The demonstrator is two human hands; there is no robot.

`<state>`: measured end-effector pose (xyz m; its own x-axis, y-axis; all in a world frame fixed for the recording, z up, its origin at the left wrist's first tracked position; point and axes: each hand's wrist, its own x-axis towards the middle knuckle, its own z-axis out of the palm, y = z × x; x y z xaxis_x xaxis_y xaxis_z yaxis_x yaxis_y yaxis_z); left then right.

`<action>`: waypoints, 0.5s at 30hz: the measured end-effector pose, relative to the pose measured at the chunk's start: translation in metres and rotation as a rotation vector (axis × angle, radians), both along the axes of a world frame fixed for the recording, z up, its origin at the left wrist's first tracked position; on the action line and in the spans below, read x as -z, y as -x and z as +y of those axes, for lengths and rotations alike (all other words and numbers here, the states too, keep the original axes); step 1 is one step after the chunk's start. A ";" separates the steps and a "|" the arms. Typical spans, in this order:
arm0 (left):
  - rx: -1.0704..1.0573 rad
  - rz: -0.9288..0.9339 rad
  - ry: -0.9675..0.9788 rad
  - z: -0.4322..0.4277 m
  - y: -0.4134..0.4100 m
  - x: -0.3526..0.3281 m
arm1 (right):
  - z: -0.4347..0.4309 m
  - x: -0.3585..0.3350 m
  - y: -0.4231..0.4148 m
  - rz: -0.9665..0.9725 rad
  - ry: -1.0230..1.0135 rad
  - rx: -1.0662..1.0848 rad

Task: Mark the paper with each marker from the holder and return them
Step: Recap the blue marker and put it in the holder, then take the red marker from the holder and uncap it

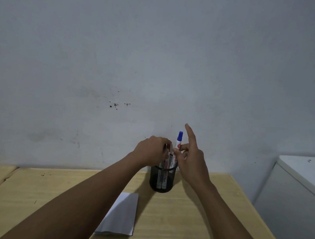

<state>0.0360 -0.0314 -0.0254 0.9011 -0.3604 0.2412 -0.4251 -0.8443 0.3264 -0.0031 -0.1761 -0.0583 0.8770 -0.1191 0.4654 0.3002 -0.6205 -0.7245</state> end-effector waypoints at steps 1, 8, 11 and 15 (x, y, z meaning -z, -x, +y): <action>0.002 -0.001 0.013 0.000 -0.002 0.001 | -0.001 0.003 -0.002 0.006 0.035 0.010; -0.039 -0.133 0.183 0.003 0.002 0.009 | 0.002 0.015 -0.013 0.065 0.168 0.003; -0.066 -0.137 0.287 0.005 0.008 0.006 | 0.006 0.016 -0.016 0.108 0.196 0.025; -0.019 -0.022 0.378 0.009 0.020 -0.003 | 0.006 0.003 -0.004 0.108 0.159 0.029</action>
